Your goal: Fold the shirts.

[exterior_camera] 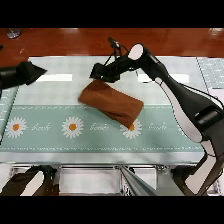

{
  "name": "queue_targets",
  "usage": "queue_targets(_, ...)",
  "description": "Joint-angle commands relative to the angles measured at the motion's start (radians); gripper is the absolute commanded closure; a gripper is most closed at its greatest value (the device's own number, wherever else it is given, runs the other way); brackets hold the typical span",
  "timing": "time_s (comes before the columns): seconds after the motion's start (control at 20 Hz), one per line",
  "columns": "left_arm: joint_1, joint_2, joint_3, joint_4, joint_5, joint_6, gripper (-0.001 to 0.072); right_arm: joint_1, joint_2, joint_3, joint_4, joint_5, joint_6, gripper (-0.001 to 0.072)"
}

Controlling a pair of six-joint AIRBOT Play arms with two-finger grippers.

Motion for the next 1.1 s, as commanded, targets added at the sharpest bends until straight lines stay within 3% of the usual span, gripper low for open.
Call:
queue_targets(0.0, 0.003, 0.027, -0.099, 0.001, 0.037, 0.008, 0.0687, -0.127, -0.003, 0.101, -0.002, 0.163, 0.027, 0.0087)
queue_targets(0.1, 0.003, 0.017, -0.099, 0.001, 0.037, 0.020, 0.0686, -0.245, 0.128, 0.093, -0.135, 0.336, 0.008, 0.0087)
queue_targets(0.2, 0.002, 0.013, -0.099, 0.001, 0.037, 0.041, 0.0686, -0.298, 0.306, -0.018, -0.443, 0.447, 0.006, 0.0087)
queue_targets(0.25, 0.002, 0.011, -0.099, 0.001, 0.037, 0.041, 0.0686, -0.305, 0.410, -0.145, -0.560, 0.424, 0.030, 0.0087)
queue_targets(0.35, 0.002, 0.005, -0.099, 0.001, 0.036, 0.041, 0.0686, -0.304, 0.649, -0.535, -0.623, 0.201, 0.117, 0.0087)
queue_targets(0.5, -0.003, -0.005, -0.100, 0.001, 0.037, 0.041, 0.0686, -0.303, 0.927, -1.153, -0.433, -0.211, 0.358, 0.0088)
queue_targets(0.55, -0.008, -0.011, -0.100, 0.000, 0.036, 0.041, 0.0686, -0.301, 0.970, -1.300, -0.277, -0.319, 0.380, 0.0088)
queue_targets(0.65, -0.034, -0.027, -0.100, 0.000, 0.037, 0.041, 0.0686, -0.237, 0.982, -1.487, 0.011, -0.506, 0.278, 0.0088)
queue_targets(0.8, -0.094, -0.060, -0.100, 0.001, 0.037, 0.041, 0.0686, -0.153, 0.851, -1.481, 0.071, -0.531, 0.211, 0.0088)
queue_targets(0.95, -0.141, -0.091, -0.100, 0.001, 0.037, 0.041, 0.0686, -0.137, 0.682, -1.360, 0.171, -0.493, 0.066, 0.0088)
queue_targets(1.05, -0.144, -0.106, -0.100, 0.001, 0.037, 0.042, 0.0685, -0.136, 0.594, -1.270, 0.187, -0.460, 0.032, 0.0091)
